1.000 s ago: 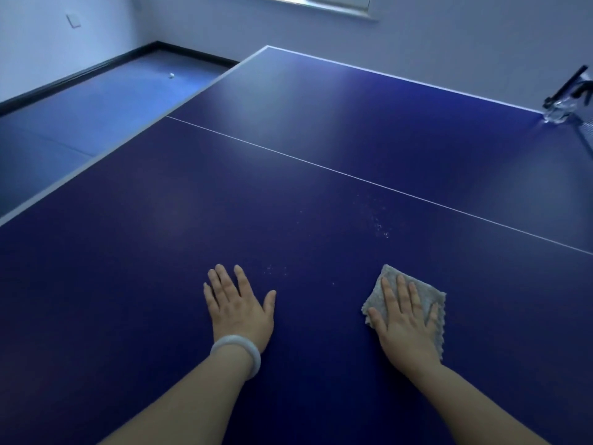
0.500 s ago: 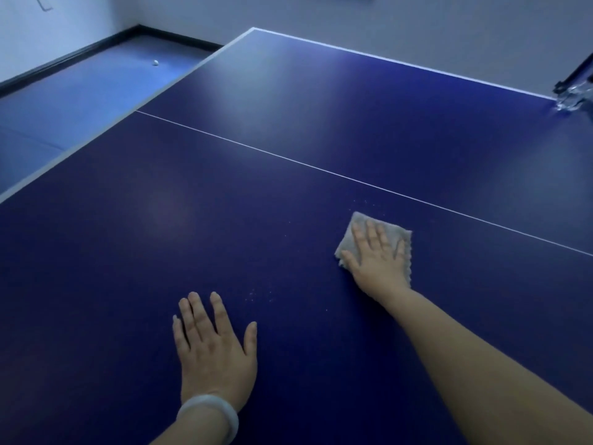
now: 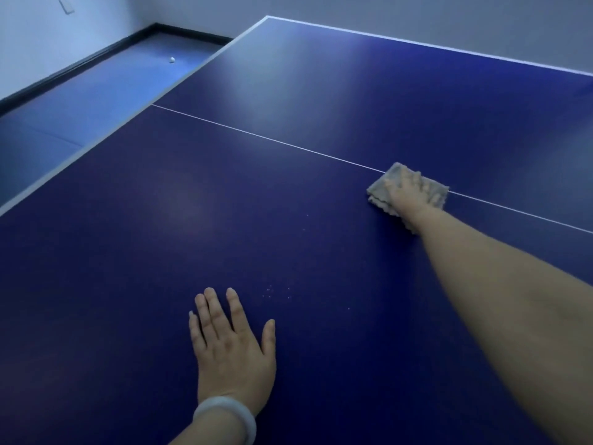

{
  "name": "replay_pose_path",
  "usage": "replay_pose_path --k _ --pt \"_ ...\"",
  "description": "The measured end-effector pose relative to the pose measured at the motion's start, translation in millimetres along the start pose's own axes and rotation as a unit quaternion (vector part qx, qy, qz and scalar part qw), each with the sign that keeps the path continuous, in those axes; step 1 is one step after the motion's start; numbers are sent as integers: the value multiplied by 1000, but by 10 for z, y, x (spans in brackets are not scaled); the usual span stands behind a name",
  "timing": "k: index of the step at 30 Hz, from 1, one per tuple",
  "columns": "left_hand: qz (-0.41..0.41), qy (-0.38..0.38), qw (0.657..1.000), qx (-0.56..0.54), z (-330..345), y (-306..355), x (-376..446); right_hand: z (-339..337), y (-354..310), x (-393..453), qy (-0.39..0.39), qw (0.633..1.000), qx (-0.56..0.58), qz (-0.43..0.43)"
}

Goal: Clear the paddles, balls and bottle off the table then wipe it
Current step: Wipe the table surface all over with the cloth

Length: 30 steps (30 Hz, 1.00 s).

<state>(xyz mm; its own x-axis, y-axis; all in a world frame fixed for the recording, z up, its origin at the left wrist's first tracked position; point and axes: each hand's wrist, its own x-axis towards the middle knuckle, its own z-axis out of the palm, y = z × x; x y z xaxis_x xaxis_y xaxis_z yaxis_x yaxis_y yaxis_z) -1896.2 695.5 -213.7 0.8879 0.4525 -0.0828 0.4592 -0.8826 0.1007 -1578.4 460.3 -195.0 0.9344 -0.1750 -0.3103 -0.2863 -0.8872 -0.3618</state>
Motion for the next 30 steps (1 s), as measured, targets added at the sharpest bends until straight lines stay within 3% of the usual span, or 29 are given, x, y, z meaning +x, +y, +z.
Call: replay_pose_path --k 4,6,8,10,12,15,17,20,22,25,27,30 --pt "-2 -9 1000 7 3 -5 3 405 -592 -455 -35 976 -129 -171" --pt "-5 -7 1000 9 5 3 14 581 -568 -764 -37 949 -166 -264" --pt "-4 -9 1000 8 -1 -9 5 532 -351 -821 -41 935 -181 -302" --pt "-3 -5 1000 4 -3 -14 -2 311 -34 -679 -20 957 -175 -230" --pt "-2 -2 1000 0 -2 3 -1 78 291 -514 5 986 -147 -83" --pt "-4 -5 1000 4 2 5 -4 78 317 -561 43 991 -106 71" --pt "-5 -4 1000 2 -6 10 3 307 -46 -760 51 995 -77 49" --pt "-7 -14 1000 17 -12 13 -3 798 -767 -1183 22 988 -102 -111" --pt "-13 -15 999 25 -13 22 0 1053 -1112 -1510 -4 965 -131 -228" --pt "-18 -21 999 30 -30 28 11 1107 -1040 -1668 -23 922 -179 -342" --pt "-15 -18 999 30 -34 35 5 935 -705 -1521 -5 928 -180 -326" --pt "-10 -13 1000 23 -35 28 -4 585 -80 -1293 28 982 -122 -143"
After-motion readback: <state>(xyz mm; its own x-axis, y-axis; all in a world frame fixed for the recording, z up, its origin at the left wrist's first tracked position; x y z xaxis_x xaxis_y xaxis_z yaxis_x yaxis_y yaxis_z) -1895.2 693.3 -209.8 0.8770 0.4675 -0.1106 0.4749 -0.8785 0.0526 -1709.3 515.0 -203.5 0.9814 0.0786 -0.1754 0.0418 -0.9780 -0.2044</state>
